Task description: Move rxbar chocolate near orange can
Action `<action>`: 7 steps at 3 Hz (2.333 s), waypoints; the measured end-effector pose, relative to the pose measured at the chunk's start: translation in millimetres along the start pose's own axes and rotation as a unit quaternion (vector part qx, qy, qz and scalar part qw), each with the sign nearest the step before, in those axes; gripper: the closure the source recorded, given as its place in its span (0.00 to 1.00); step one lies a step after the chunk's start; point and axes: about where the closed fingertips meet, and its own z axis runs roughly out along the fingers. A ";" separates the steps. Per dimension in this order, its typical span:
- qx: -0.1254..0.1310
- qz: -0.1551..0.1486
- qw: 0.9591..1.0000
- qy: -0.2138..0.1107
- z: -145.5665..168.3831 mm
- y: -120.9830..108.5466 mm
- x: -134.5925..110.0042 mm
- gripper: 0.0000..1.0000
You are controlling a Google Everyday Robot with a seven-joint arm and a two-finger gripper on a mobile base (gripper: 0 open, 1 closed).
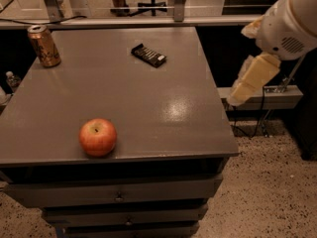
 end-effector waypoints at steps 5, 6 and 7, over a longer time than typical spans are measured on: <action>-0.051 0.024 0.983 -0.173 90.3 -15.1 -153.0 0.00; -0.048 0.036 0.981 -0.183 130.1 -24.5 -160.2 0.00; -0.039 0.060 0.979 -0.192 173.7 -50.8 -163.9 0.00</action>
Offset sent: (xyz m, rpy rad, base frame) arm 0.0731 0.1665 0.0080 0.3969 0.0160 0.1420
